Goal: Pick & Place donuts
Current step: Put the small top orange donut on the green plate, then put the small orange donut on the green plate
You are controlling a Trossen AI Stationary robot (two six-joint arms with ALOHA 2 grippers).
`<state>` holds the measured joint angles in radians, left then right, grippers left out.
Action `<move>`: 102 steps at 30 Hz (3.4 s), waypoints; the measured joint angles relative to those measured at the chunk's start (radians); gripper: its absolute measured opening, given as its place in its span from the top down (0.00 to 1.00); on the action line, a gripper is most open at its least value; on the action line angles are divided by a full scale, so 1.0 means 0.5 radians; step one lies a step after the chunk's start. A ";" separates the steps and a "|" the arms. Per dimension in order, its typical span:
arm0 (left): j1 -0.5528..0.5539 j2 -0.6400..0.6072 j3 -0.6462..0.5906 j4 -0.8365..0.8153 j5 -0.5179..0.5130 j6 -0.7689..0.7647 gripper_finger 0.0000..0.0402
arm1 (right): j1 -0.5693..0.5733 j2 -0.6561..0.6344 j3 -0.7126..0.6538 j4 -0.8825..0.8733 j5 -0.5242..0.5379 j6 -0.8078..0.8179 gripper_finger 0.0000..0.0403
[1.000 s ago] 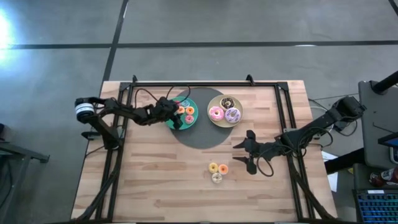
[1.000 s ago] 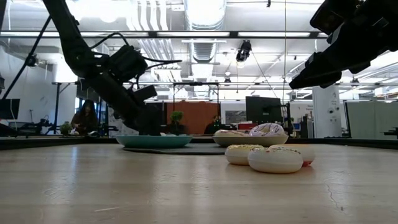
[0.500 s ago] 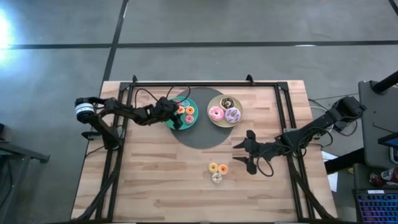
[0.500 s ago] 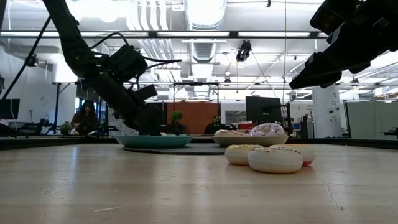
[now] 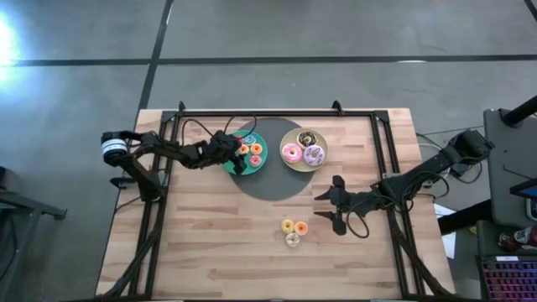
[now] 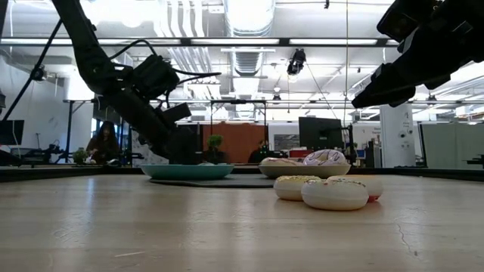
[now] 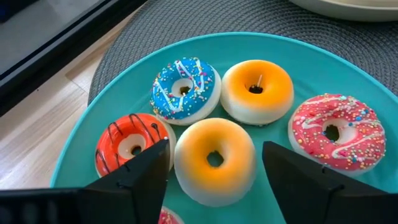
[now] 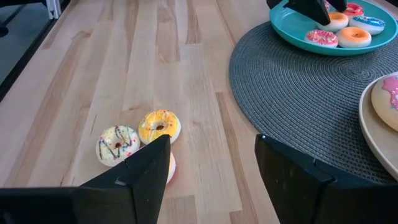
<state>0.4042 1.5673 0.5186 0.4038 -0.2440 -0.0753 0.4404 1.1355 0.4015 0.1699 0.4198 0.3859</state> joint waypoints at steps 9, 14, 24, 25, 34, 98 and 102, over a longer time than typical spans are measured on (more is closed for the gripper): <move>-0.013 -0.015 -0.001 -0.007 0.000 -0.006 0.42 | 0.000 0.000 0.000 0.000 0.000 0.024 0.44; -0.094 -0.142 -0.002 -0.088 0.058 -0.050 0.42 | 0.015 0.000 -0.001 0.009 -0.006 0.052 0.44; -0.321 -0.525 -0.002 -0.259 0.088 -0.089 0.42 | 0.114 0.302 0.000 0.367 -0.018 -0.075 0.44; -0.325 -0.554 -0.002 -0.259 0.087 -0.092 0.42 | 0.114 0.339 0.003 0.375 -0.016 -0.073 0.44; -0.332 -0.686 -0.002 -0.271 0.171 -0.288 0.42 | 0.128 0.611 0.120 0.402 -0.053 0.017 0.44; -0.843 -0.655 -0.066 -0.130 0.610 -0.446 0.42 | 0.130 1.167 0.332 0.460 -0.101 0.024 0.23; -0.846 -0.655 -0.066 -0.133 0.610 -0.449 0.42 | 0.130 1.167 0.332 0.458 -0.102 0.027 0.25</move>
<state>-0.0190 1.2396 0.4855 0.3373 0.0612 -0.2996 0.5056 1.7187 0.5674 0.3992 0.3687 0.3993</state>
